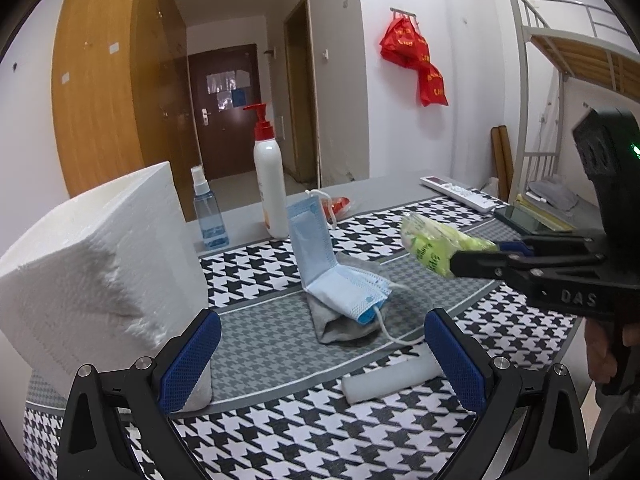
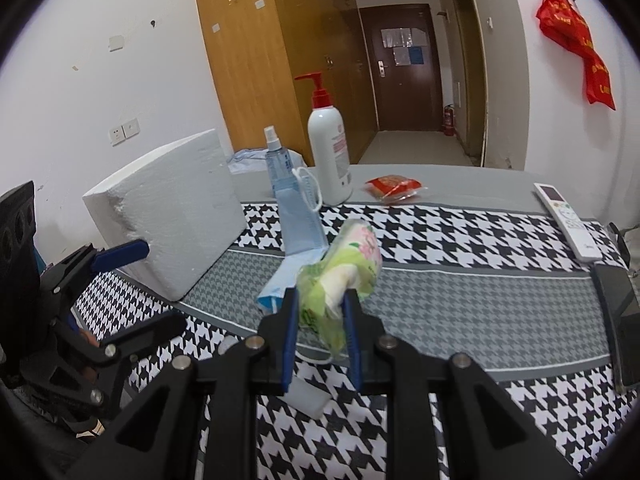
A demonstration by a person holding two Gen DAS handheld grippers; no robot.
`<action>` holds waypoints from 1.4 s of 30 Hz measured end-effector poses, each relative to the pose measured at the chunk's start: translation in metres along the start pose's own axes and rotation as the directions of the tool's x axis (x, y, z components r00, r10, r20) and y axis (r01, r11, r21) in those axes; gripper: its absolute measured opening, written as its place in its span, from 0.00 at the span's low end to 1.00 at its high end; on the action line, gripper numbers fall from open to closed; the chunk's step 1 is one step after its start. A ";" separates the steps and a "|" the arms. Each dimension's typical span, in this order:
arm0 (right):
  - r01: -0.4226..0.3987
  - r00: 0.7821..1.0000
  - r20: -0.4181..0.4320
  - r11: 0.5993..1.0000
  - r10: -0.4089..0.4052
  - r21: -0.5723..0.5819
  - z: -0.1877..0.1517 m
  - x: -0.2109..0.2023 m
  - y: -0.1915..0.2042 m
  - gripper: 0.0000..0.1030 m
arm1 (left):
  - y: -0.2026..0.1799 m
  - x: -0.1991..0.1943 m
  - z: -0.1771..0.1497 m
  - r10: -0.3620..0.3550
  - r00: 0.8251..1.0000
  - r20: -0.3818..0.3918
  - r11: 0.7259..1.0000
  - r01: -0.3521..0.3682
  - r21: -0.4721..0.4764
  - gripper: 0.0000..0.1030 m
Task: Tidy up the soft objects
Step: 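Lift the wrapped bun with the right tool while the left tool moves to the blue face mask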
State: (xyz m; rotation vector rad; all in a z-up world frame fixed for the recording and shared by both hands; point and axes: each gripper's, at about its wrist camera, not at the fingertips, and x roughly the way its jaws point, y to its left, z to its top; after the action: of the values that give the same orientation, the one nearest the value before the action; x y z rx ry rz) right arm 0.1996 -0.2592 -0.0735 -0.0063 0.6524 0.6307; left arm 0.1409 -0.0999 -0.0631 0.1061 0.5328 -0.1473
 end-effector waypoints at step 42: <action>0.005 0.999 0.043 0.997 -0.008 0.077 -0.019 -0.023 -0.030 0.25 | 0.009 0.104 0.046 0.052 0.992 -0.119 0.988 -0.068 -0.136 0.92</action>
State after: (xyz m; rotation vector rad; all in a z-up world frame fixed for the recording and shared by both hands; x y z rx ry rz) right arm 0.1910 -0.3006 -0.0814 0.0772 0.6339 0.5978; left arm 0.2542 -0.1094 -0.0768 -0.0067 0.6525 -0.0449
